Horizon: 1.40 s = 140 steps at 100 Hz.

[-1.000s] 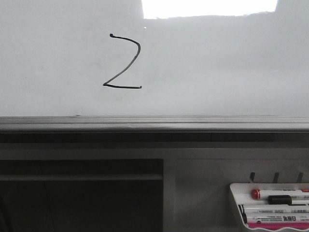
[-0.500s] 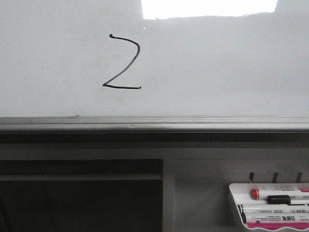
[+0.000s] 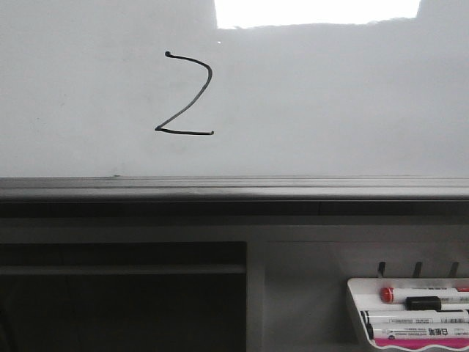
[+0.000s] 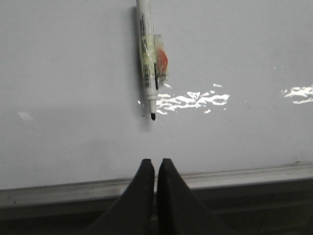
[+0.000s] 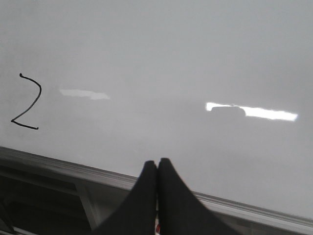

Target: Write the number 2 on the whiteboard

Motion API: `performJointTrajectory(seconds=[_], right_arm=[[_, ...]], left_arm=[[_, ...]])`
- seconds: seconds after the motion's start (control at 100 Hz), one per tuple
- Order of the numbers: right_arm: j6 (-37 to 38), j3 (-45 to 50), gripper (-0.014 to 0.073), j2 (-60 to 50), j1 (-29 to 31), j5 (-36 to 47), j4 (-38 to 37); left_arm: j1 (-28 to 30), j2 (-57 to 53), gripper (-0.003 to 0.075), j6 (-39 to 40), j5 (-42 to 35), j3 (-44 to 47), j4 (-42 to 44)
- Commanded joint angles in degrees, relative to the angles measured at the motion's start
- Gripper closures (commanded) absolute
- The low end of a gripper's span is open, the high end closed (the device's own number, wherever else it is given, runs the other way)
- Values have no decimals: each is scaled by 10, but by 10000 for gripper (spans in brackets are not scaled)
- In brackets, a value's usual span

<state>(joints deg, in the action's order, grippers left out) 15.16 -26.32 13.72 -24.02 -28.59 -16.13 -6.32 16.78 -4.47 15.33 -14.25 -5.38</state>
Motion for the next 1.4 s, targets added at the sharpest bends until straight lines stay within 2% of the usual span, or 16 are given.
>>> performJointTrajectory(seconds=[0.0, 0.18, 0.38, 0.5, 0.68, 0.72, 0.79, 1.39], right_arm=[[1, -14, 662, 4, 5, 42, -10], [1, -14, 662, 4, 5, 42, -10], [1, -14, 662, 4, 5, 42, -10], [1, -14, 662, 4, 5, 42, -10], [1, -14, 662, 4, 5, 41, -10], [1, -14, 662, 4, 5, 41, -10], [1, -14, 662, 4, 5, 41, -10], [1, -14, 662, 4, 5, 40, -10]], left_arm=[[-5, 4, 740, 7, -47, -1, -7], [-5, 3, 740, 7, -47, 27, -3], [6, -73, 740, 3, -63, 54, 6], [9, -114, 740, 3, -103, 85, 6], [10, -151, 740, 3, -205, 152, 3], [13, -158, 740, 3, -176, 147, 3], [24, -186, 740, 3, -171, 150, 3], [25, -184, 740, 3, -179, 150, 3]])
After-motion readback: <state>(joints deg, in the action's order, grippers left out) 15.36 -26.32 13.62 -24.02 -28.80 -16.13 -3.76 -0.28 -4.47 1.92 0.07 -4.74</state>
